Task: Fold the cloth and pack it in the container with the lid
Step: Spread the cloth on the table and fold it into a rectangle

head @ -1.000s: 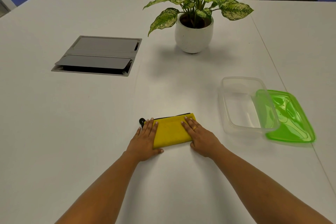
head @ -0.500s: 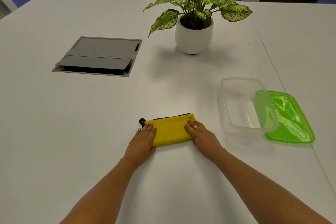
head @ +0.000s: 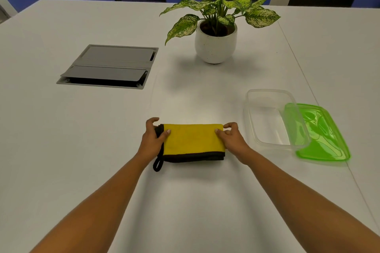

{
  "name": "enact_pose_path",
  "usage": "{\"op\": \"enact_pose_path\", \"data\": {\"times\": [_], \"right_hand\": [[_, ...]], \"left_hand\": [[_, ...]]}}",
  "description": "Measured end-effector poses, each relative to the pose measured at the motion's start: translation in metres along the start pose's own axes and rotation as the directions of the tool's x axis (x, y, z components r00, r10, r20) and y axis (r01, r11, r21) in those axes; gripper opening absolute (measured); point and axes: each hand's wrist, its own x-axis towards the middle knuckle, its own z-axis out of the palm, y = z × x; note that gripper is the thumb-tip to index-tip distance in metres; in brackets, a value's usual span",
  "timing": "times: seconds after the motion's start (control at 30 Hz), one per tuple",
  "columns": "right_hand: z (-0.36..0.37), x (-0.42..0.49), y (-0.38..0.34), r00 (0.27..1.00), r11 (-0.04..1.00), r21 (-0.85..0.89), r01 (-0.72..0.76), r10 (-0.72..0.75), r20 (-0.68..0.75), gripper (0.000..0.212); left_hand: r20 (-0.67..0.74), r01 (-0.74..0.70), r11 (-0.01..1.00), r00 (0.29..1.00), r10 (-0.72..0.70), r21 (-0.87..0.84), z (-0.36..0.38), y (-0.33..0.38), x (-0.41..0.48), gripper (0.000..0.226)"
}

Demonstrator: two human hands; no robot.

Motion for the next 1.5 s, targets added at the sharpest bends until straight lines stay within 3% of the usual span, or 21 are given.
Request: {"op": "enact_pose_path", "data": {"times": [0.1,0.17,0.23,0.3,0.37,0.43,0.5,0.6,0.73,0.97,1.1,1.23,1.5], "right_hand": [[0.009,0.004,0.011,0.994,0.996,-0.054,-0.075,0.071,-0.078,0.045],[0.013,0.006,0.017,0.988,0.992,-0.057,-0.116,0.110,-0.106,0.044],[0.016,0.008,0.021,0.987,0.991,-0.055,-0.119,0.112,-0.115,0.043],[0.020,0.007,0.024,0.989,0.990,-0.132,-0.053,0.033,-0.147,0.041],[0.026,0.002,0.027,0.963,0.945,-0.323,0.052,-0.133,-0.234,0.038],[0.035,-0.007,0.030,0.898,0.807,-0.570,0.155,-0.356,-0.260,0.039],[0.047,-0.012,0.031,0.868,0.651,-0.706,0.279,-0.485,-0.105,0.045],[0.068,-0.017,0.033,0.884,0.555,-0.722,0.413,-0.434,0.173,0.054],[0.087,-0.021,0.044,0.894,0.459,-0.782,0.422,-0.354,0.275,0.056],[0.071,-0.022,0.058,0.882,0.406,-0.804,0.434,-0.372,0.289,0.062],[0.051,-0.025,0.066,0.898,0.447,-0.804,0.393,-0.374,0.230,0.065],[0.035,-0.025,0.072,0.917,0.497,-0.787,0.365,-0.336,0.214,0.067],[0.035,-0.023,0.065,0.921,0.539,-0.748,0.386,-0.271,0.280,0.071]], "left_hand": [[-0.010,0.186,0.982,0.982,-0.187,-0.040,0.009,-0.007,0.001,0.055],[0.007,0.229,0.973,0.973,-0.229,-0.014,0.017,-0.011,-0.004,0.058],[-0.016,0.153,0.977,0.988,-0.152,0.147,0.026,-0.015,-0.010,0.063],[-0.048,0.017,0.912,0.999,0.003,0.409,0.034,-0.017,-0.016,0.064],[-0.014,-0.086,0.804,0.993,0.117,0.589,0.041,-0.019,-0.020,0.059],[0.068,-0.168,0.674,0.983,0.173,0.719,0.048,-0.022,-0.024,0.055],[0.132,-0.216,0.580,0.974,0.183,0.785,0.056,-0.026,-0.029,0.055],[0.198,-0.233,0.539,0.972,0.123,0.809,0.063,-0.033,-0.033,0.058],[0.248,-0.265,0.451,0.964,0.097,0.853,0.061,-0.042,-0.035,0.058],[0.243,-0.244,0.510,0.967,0.071,0.825,0.052,-0.045,-0.036,0.065],[0.238,-0.237,0.533,0.969,0.069,0.812,0.046,-0.046,-0.040,0.094],[0.243,-0.240,0.544,0.968,0.067,0.804,0.045,-0.048,-0.040,0.106],[0.234,-0.225,0.546,0.971,0.055,0.807,0.044,-0.050,-0.037,0.091]]}}
